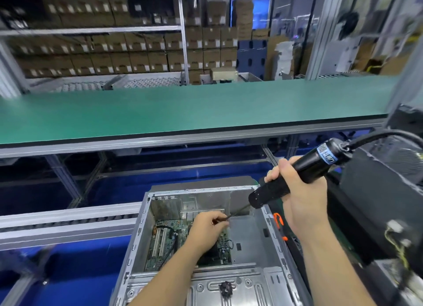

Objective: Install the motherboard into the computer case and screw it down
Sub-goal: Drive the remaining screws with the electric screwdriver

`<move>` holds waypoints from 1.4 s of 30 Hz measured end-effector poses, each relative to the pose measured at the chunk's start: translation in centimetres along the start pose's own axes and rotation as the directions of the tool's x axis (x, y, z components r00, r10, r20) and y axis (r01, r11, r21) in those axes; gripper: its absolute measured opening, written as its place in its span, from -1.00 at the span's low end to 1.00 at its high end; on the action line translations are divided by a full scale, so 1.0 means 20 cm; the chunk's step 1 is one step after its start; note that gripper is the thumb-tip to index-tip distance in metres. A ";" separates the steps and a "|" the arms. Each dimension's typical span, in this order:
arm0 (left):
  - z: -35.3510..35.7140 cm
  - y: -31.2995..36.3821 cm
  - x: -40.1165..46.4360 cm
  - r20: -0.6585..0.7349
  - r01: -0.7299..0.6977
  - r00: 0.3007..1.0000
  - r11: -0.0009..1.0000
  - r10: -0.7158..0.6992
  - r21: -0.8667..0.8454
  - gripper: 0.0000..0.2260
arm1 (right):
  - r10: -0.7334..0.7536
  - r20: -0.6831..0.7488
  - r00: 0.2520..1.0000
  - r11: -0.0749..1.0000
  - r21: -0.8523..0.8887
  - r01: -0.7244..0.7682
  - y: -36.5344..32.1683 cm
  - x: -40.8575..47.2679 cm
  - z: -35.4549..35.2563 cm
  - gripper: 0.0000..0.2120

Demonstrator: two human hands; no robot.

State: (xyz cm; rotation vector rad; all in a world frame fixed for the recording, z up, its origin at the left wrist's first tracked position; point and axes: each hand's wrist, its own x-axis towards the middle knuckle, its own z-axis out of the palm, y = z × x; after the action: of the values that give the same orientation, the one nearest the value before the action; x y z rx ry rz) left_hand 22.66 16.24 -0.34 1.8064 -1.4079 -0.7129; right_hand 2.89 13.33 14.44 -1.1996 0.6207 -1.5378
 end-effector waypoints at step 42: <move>-0.07 0.04 -0.18 -0.262 0.160 0.956 0.983 -0.132 0.089 -0.79 | 0.033 0.069 0.997 0.979 0.197 -0.046 -0.01 -0.09 0.06 -0.65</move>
State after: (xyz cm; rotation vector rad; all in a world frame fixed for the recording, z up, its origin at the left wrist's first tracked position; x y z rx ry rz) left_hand 22.36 19.98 1.05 2.0236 -1.1714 -0.4622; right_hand 3.85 15.29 14.28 -1.0752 0.4347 -1.4835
